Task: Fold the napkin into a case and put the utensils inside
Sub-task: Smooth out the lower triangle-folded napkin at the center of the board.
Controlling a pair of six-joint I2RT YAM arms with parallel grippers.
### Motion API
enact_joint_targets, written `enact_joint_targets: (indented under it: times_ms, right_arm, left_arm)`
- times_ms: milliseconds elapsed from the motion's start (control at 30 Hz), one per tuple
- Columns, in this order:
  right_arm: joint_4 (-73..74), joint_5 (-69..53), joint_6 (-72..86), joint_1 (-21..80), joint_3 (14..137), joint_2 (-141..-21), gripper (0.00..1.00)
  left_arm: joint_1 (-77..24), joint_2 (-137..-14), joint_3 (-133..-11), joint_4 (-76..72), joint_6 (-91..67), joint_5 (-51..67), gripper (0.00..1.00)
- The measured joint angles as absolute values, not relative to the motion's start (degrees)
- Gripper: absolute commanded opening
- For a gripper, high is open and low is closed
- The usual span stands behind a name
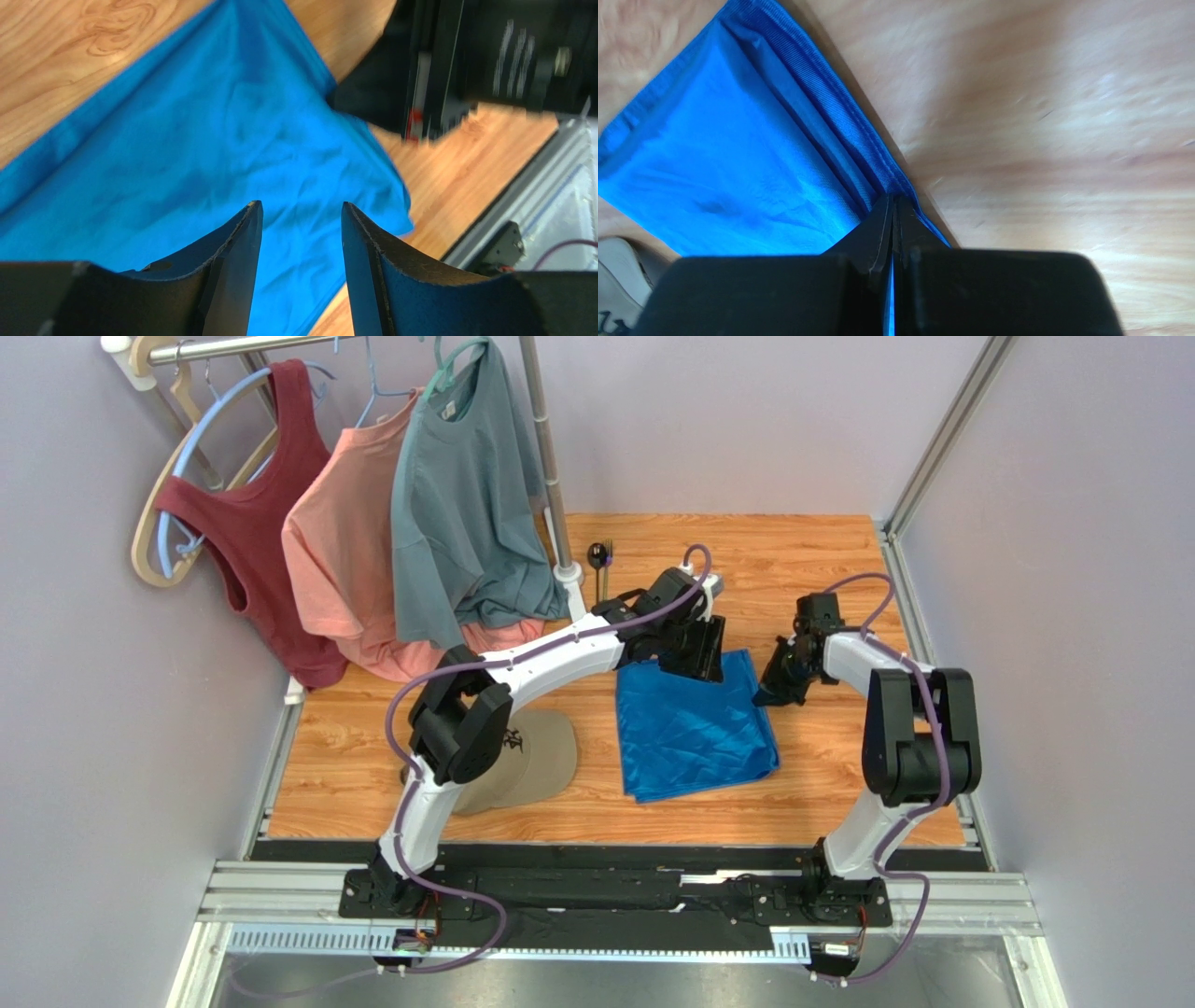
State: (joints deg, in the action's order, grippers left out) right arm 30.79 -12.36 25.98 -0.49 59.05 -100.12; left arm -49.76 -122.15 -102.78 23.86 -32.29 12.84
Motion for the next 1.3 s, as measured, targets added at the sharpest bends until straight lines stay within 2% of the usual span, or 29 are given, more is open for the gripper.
enact_joint_targets:
  times_ms: [267,400,433,467,567,733,967,1300]
  right_arm:
    - [28.0,-15.7,29.8,9.1,48.1,-90.4,0.03]
    - [29.1,-16.1,30.0,5.8,48.1,-86.5,0.09]
    - [29.0,-16.2,30.0,3.9,48.2,-85.6,0.11]
    - [28.9,-16.4,30.0,2.2,48.3,-85.1,0.19]
    - [27.5,-18.4,30.3,-2.9,48.4,-85.4,0.30]
    - [24.2,-22.2,30.7,-5.2,48.8,-89.1,0.30]
    - [20.1,-25.8,31.4,-4.9,50.4,-94.7,0.30]
    - [14.0,-31.7,32.8,-4.6,52.7,-101.2,0.27]
  left_arm:
    - [-51.0,-126.5,-110.0,28.9,-30.2,6.4,0.52]
    - [-51.0,-127.4,-111.2,29.8,-28.3,4.0,0.48]
    - [-51.1,-127.6,-111.5,30.1,-27.7,3.6,0.47]
    - [-51.3,-127.9,-111.9,30.4,-27.3,3.0,0.48]
    - [-51.4,-129.9,-114.5,31.2,-25.8,1.3,0.48]
    - [-52.3,-134.3,-119.9,32.8,-24.9,-1.4,0.49]
    - [-53.8,-138.1,-121.9,35.5,-24.7,-4.4,0.43]
    - [-53.9,-141.2,-124.1,36.7,-24.5,-5.1,0.39]
